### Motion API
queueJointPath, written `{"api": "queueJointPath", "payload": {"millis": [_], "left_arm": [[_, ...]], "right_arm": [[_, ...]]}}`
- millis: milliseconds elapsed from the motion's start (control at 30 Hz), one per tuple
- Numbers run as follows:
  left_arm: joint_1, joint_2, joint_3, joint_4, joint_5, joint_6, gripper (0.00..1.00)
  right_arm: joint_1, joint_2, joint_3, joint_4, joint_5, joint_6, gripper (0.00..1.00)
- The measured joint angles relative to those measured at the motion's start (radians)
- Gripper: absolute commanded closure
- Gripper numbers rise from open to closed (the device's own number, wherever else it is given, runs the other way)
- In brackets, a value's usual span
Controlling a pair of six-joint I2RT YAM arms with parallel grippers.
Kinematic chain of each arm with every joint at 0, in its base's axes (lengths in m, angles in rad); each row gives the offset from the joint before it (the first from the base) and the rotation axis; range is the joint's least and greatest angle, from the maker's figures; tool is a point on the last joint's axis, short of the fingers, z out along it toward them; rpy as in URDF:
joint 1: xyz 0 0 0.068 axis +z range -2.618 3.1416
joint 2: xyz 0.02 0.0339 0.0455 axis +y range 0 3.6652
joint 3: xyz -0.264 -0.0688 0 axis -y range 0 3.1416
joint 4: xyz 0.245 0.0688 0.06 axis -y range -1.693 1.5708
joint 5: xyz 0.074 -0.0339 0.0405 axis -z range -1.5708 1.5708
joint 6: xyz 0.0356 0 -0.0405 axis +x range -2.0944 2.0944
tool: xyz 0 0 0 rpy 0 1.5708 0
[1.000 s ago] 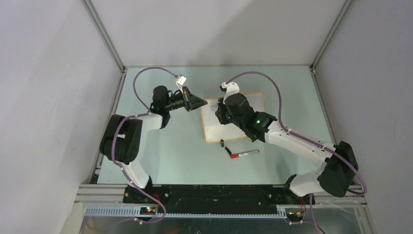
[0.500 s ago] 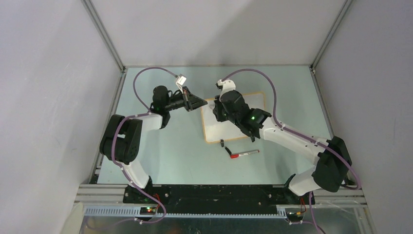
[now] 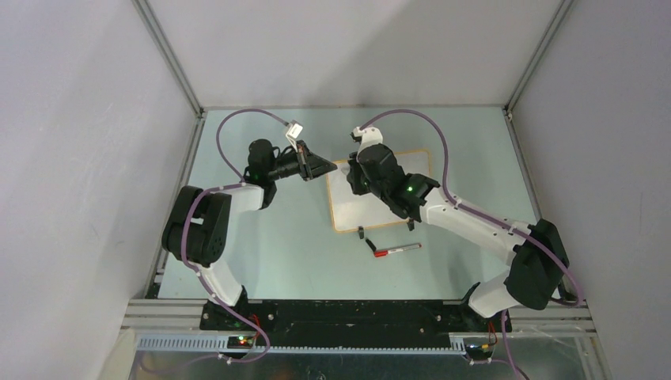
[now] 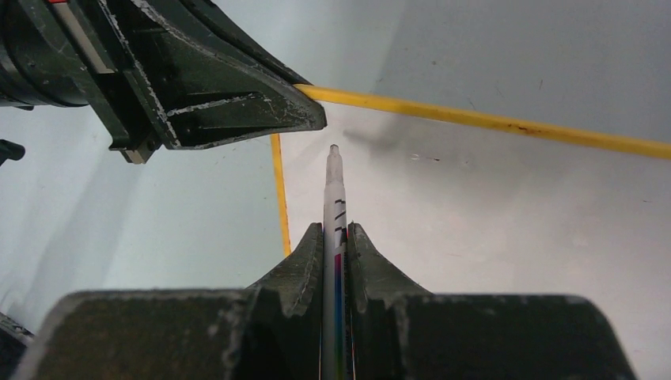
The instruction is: Write a sentence on the whiteboard
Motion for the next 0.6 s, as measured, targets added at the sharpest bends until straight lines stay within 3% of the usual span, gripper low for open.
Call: {"api": "queueJointPath", "payload": {"millis": [600], "left_arm": [[0.000,0.000,0.000,0.000,0.002,0.000,0.95]], "right_arm": [[-0.006,0.040,0.020,-0.006,-0.002,-0.006,1.00]]}}
